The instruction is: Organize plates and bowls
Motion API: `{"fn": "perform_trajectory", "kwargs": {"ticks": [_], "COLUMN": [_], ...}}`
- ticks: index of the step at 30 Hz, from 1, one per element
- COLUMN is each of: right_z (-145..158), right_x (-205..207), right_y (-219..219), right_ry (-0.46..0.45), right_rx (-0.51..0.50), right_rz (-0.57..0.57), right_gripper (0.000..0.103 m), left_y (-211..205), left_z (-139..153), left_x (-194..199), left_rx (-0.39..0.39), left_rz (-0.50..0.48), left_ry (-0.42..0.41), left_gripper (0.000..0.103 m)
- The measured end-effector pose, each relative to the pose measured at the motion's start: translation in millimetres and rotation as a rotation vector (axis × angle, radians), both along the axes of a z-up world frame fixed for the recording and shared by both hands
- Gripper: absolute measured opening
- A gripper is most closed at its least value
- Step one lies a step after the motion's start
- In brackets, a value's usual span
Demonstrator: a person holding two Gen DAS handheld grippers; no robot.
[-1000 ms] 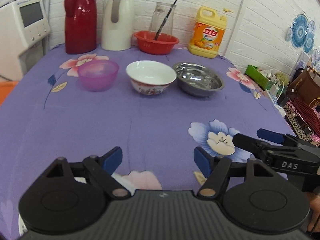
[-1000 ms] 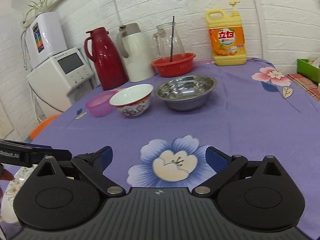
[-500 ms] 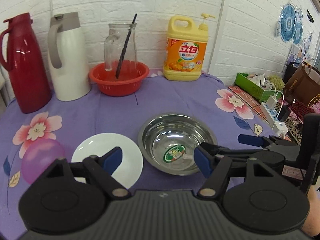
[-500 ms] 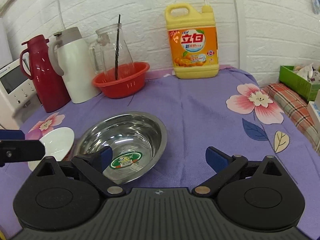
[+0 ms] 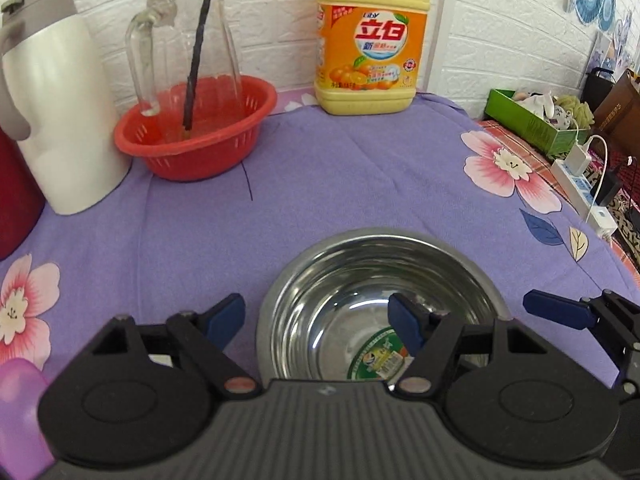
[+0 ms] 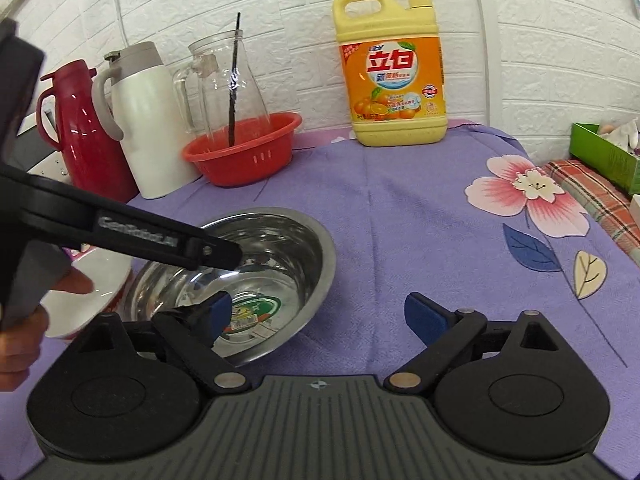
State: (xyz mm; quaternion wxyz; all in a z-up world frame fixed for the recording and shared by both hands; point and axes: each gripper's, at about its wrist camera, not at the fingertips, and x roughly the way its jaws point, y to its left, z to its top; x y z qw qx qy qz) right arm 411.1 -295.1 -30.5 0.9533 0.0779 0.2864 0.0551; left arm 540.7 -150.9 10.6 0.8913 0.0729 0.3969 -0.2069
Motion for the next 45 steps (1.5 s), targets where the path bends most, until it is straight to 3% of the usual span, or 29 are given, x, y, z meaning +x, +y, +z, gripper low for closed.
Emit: {"fn": "perform_trajectory", "kwargs": {"ticks": [4, 6, 9, 13, 18, 23, 27, 37, 45], "right_z": [-7, -11, -8, -5, 9, 23, 22, 5, -7], "right_x": [4, 7, 4, 3, -9, -36, -71, -174, -210], "right_y": [10, 13, 27, 24, 33, 42, 48, 55, 69], "right_ry": [0.027, 0.056, 0.052, 0.074, 0.033, 0.000, 0.029, 0.092, 0.088], "right_rx": [0.000, 0.041, -0.029, 0.011, -0.014, -0.026, -0.012, -0.019, -0.055], "right_rz": [0.033, 0.066, 0.073, 0.076, 0.095, 0.129, 0.161, 0.188, 0.214], "right_gripper": [0.103, 0.103, 0.103, 0.103, 0.103, 0.103, 0.103, 0.103, 0.103], "left_y": [-9, -14, -22, -22, -17, 0, 10, 28, 43], "left_z": [-7, -10, -12, -3, 20, 36, 36, 6, -17], "left_x": [2, 0, -3, -8, -29, -64, -104, -222, -258], "left_rx": [0.015, 0.026, 0.062, 0.045, 0.030, -0.005, -0.023, -0.062, -0.092], "left_rz": [-0.032, -0.056, -0.067, -0.055, -0.042, -0.021, -0.011, -0.054, -0.058], "left_ry": [0.006, 0.010, -0.003, -0.010, -0.038, -0.045, -0.023, 0.023, 0.089], "left_gripper": [0.068, 0.060, 0.060, 0.061, 0.064, 0.064, 0.064, 0.065, 0.065]}}
